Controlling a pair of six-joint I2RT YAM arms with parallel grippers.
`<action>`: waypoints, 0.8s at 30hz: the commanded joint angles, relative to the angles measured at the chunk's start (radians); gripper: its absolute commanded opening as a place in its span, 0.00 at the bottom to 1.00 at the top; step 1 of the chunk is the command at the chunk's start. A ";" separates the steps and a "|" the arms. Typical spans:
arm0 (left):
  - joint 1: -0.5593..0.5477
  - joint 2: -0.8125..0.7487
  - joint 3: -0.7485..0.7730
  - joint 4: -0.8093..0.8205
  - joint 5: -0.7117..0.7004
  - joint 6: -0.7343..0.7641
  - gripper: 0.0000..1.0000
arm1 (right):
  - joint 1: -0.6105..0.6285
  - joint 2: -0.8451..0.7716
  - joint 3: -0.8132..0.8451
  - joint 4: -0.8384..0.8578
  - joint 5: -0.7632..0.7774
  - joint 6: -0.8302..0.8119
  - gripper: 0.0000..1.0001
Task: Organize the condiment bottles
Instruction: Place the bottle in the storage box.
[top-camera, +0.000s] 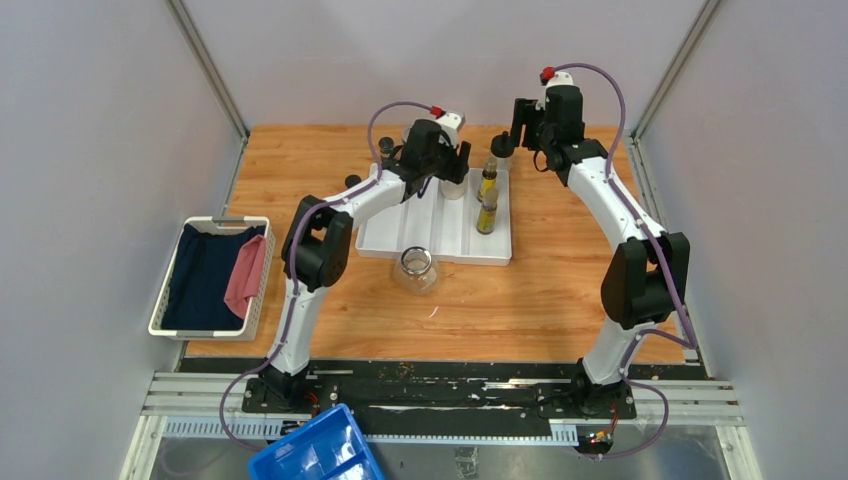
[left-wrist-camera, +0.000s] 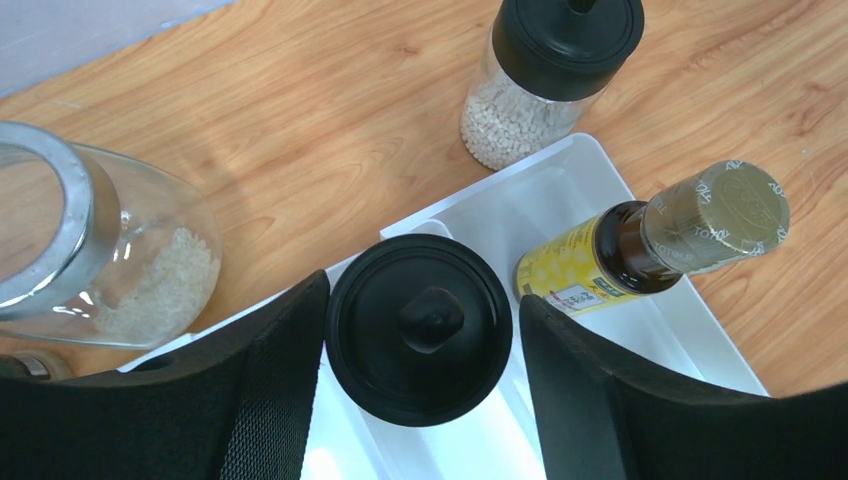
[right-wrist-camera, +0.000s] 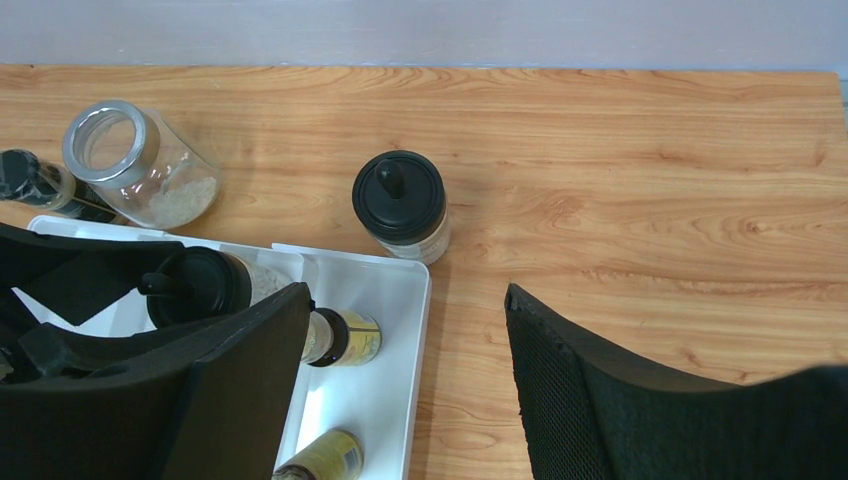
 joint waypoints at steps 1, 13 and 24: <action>-0.008 -0.049 -0.023 0.048 0.011 -0.013 0.74 | -0.014 0.003 0.014 -0.006 -0.013 0.010 0.75; -0.011 -0.109 -0.068 0.047 -0.007 -0.021 0.91 | -0.014 -0.025 0.002 -0.015 -0.022 0.018 0.74; -0.010 -0.206 -0.064 -0.004 -0.115 -0.044 0.93 | -0.013 -0.050 -0.002 -0.027 -0.022 0.021 0.74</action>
